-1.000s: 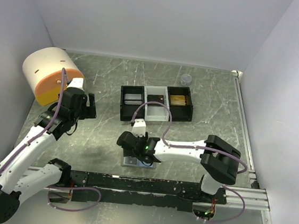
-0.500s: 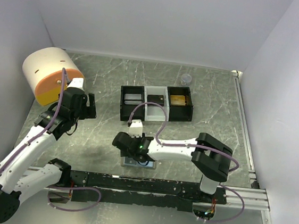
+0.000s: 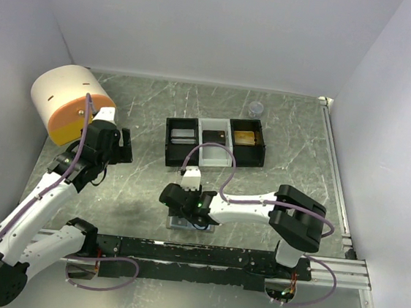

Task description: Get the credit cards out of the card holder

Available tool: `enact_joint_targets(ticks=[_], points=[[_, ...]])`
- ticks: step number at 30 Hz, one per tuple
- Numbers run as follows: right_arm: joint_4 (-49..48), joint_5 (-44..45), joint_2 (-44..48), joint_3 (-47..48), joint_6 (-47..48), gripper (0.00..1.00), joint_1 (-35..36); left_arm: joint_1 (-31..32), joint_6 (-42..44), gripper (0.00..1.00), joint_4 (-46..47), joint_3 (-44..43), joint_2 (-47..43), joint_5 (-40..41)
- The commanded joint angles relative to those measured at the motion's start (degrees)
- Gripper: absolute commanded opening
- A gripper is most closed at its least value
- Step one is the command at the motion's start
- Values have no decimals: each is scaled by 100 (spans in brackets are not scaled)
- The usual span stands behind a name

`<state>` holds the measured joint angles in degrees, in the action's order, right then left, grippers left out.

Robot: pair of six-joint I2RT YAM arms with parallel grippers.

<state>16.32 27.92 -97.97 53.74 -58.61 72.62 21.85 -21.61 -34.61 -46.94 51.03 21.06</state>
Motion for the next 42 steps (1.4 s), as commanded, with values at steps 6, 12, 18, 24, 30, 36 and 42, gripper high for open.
enact_joint_targets(ticks=[6,12,18,24,30,36,42], points=[[-347,-382,67,-556,26,49,2,-49,43,93,42,12,7,-117],[-1037,-746,298,-984,-5,49,-147,-49,86,93,79,16,39,-375],[-1616,-1111,463,-1441,-38,45,-330,-49,214,92,255,49,8,-1644],[-1239,-970,379,-1276,2,58,-396,-49,-649,85,733,606,-227,-3466],[-99,-299,118,-580,29,67,-146,-49,-852,85,234,546,-561,-2758],[480,136,77,27,180,67,124,-49,-836,87,-6,445,-970,-1890],[790,362,123,323,154,67,156,-49,-870,87,-10,481,-1083,-1690]])
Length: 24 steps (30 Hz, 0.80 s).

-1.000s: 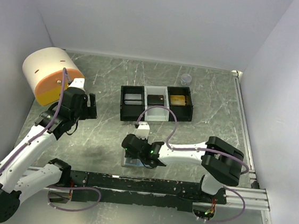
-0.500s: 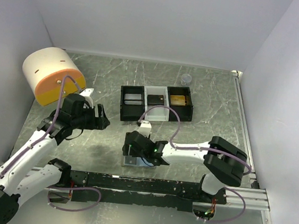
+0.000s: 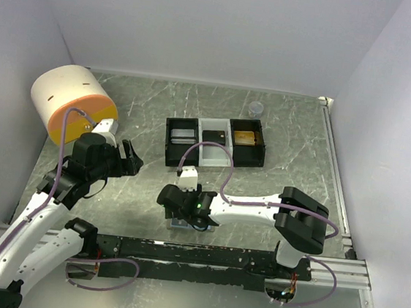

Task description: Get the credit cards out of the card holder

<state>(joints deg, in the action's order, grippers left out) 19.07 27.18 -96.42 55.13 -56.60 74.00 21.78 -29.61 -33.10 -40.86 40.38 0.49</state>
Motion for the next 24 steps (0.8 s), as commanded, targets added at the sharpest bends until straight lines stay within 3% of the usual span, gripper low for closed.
enact_joint_targets(ticks=[1,13,24], points=[[577,479,-41,184,-79,67,18,-42,-78,87,-177,-145,-11,368],[14,-17,-426,-34,-122,67,10,-42,-37,86,-101,-114,140,257],[374,3,-843,182,-138,70,10,-42,-40,86,-65,-96,156,245]])
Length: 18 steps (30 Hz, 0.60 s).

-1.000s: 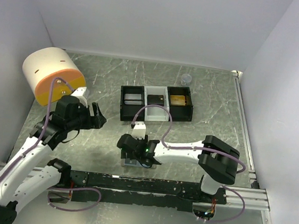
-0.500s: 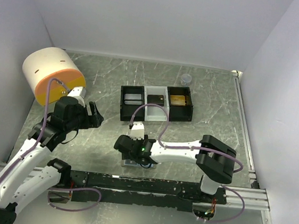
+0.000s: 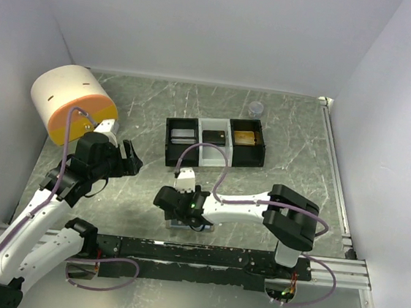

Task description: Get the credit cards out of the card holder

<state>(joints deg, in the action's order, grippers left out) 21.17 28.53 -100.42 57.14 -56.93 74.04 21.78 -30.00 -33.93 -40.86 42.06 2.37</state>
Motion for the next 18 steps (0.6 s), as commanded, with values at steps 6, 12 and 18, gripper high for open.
enact_joint_targets(ticks=[6,12,18], points=[[-29,-165,-345,-95,-125,60,4,-42,2,86,29,-81,-14,29],[-786,-604,39,-649,-51,50,-190,-42,71,85,101,-68,33,-190],[-2452,-1666,555,-1795,-183,46,-692,-34,217,84,469,74,160,-1114]])
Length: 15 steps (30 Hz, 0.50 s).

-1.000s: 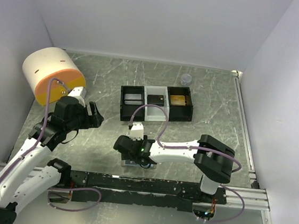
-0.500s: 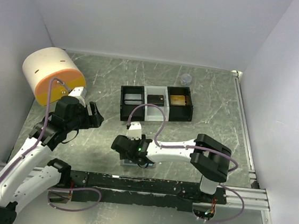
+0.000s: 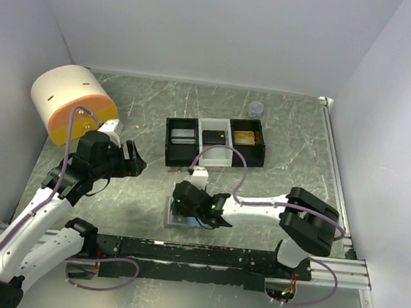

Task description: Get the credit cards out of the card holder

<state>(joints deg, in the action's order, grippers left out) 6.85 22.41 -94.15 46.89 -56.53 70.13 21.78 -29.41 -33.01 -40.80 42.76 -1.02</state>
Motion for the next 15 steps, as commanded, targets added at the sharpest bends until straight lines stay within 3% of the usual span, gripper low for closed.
enact_joint_targets(ticks=[1,9,15], points=[[-1170,-1149,-48,-879,-246,46,-385,-34,175,83,411,76,142,-917],[-1587,-1411,-22,-1242,-399,47,-576,28,-396,77,1492,916,351,-2664],[-1638,-1404,-12,-1310,-425,47,-608,280,-885,70,1949,1566,67,-2788]])
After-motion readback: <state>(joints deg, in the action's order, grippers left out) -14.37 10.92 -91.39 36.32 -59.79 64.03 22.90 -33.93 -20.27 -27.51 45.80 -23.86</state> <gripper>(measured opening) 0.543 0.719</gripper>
